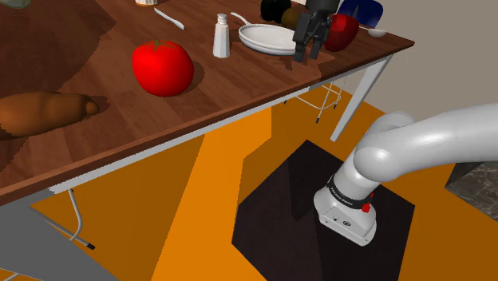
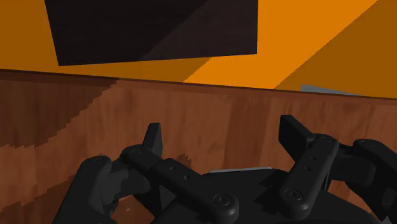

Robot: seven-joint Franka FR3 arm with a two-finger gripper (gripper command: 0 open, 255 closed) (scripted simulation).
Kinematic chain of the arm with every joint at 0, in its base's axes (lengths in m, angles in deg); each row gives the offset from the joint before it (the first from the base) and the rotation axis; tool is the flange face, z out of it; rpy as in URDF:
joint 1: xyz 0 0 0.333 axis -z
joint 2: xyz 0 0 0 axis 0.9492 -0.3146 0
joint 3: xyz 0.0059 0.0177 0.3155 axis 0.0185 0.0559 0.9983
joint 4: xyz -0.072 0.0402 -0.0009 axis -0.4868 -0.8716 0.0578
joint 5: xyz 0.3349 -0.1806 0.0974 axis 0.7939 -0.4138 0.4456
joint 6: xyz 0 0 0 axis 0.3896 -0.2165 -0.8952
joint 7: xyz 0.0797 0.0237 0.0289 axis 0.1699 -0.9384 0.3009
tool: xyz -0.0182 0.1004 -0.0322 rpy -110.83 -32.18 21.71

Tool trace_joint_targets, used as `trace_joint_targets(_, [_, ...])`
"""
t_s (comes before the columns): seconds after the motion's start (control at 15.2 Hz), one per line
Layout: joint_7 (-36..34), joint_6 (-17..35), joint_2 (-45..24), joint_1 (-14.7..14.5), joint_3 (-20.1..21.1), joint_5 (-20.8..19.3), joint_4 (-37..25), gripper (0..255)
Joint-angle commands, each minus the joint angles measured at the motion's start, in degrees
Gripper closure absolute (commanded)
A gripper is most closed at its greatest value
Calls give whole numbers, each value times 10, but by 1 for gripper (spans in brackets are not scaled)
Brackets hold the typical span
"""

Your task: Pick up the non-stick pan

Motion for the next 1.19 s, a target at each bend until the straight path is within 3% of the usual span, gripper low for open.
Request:
trace_joint_targets(0.0, [0, 0, 0, 0, 0, 0, 0, 0])
trace_joint_targets(0.59, [35, 108, -156, 9, -31, -16, -93, 0])
trace_joint_targets(1.12, [64, 165, -301, 15, -57, -10, -219, 0])
